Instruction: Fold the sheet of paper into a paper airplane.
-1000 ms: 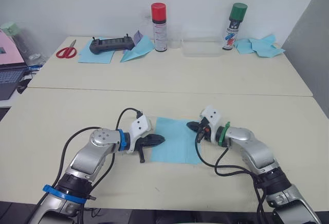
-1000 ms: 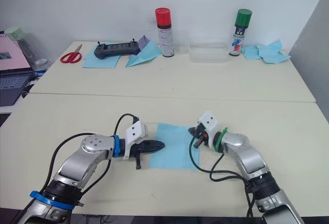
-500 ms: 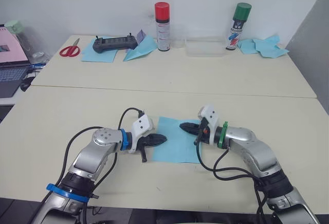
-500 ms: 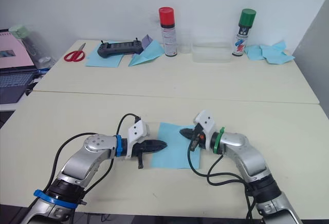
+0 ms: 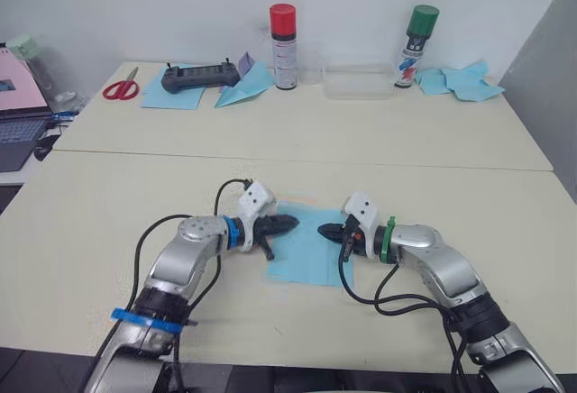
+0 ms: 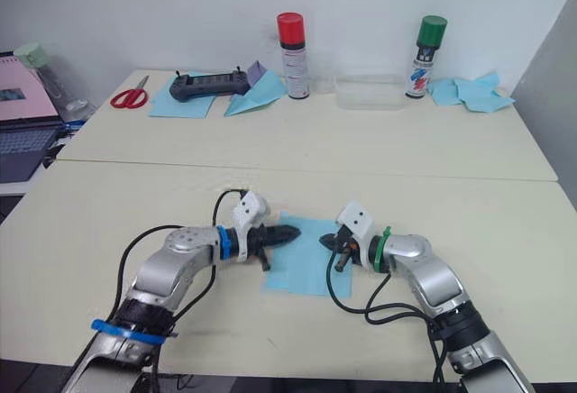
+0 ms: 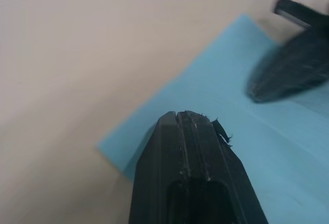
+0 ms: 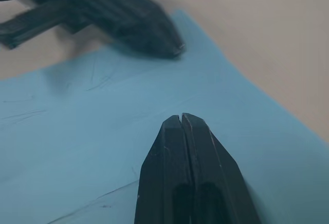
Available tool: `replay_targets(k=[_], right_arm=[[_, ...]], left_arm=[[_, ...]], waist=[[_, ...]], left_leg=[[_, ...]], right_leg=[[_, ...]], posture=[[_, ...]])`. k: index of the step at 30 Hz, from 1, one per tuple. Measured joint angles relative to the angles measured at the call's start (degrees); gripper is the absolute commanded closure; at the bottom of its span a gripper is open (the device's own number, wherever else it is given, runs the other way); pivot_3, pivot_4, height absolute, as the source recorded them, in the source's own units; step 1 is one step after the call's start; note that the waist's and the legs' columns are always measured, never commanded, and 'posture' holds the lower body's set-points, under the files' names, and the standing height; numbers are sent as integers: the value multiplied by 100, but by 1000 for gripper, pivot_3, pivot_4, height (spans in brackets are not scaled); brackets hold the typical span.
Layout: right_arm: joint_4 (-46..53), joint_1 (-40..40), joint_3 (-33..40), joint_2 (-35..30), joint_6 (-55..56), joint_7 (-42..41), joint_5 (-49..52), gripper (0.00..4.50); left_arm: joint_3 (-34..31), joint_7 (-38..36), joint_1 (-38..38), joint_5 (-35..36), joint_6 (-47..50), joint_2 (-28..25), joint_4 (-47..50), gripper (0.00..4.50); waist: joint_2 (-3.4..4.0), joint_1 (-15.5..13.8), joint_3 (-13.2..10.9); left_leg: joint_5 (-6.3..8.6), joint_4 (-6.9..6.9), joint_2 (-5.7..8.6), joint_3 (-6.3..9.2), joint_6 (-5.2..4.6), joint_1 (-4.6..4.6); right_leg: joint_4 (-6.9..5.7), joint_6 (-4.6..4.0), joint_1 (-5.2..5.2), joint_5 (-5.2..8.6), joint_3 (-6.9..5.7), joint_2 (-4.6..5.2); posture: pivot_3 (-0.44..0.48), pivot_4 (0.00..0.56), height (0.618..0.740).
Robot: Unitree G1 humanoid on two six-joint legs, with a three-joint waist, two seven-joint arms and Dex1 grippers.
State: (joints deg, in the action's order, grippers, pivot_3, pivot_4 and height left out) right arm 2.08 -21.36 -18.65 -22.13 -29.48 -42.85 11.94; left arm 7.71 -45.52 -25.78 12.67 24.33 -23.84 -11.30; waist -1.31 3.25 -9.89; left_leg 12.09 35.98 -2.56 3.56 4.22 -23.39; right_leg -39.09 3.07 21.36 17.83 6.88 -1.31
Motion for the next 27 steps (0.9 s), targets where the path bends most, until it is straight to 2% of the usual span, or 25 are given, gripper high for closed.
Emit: replay_targets(k=[5,8,11,13,16,22,27], right_arm=[[19,4,-10,-3,2,-20,1,4488],[29,14,28,-12,1,-44,3,4488],[5,22,62,-3,0,-50,3,4488],[-17,26,64,46,18,-47,5,4488],[-39,27,71,80,55,-78,11,4488],[-41,30,106,86,71,-72,13,4488],[251,183,528,103,-431,137,286,2937]], left_arm=[[-474,548,33,81,-87,167,-157,4500],[-807,424,284,579,76,183,625,4500],[-824,177,287,965,315,77,1446,4500],[-587,-163,326,984,425,-310,1844,4500],[-60,-515,617,609,383,-822,1872,4500],[405,-669,838,78,-28,-920,1422,4500],[541,-796,852,-47,-361,-900,1340,4500]], waist=[[0,1,0],[-9,1,-6],[-13,-1,-8],[-11,6,-7],[-9,21,-8],[-19,12,-16],[-18,-14,-16]], left_leg=[[0,-3,-1,0,0,-2],[0,-3,-2,2,1,-7],[0,-1,-1,2,1,-6],[0,-3,-1,0,1,-2],[0,-10,-1,-8,1,0],[0,-7,-2,-7,1,-4],[1,-10,-1,-6,1,-7]], right_leg=[[2,0,2,0,-1,1],[2,0,5,0,-2,1],[2,1,2,-1,-1,2],[2,1,2,-1,1,1],[5,0,4,1,7,1],[6,-1,7,1,5,1],[8,-4,8,3,4,3]], posture=[[0,150,740],[0,150,740],[0,150,740],[0,150,740],[0,150,740],[0,150,740],[0,150,740]])
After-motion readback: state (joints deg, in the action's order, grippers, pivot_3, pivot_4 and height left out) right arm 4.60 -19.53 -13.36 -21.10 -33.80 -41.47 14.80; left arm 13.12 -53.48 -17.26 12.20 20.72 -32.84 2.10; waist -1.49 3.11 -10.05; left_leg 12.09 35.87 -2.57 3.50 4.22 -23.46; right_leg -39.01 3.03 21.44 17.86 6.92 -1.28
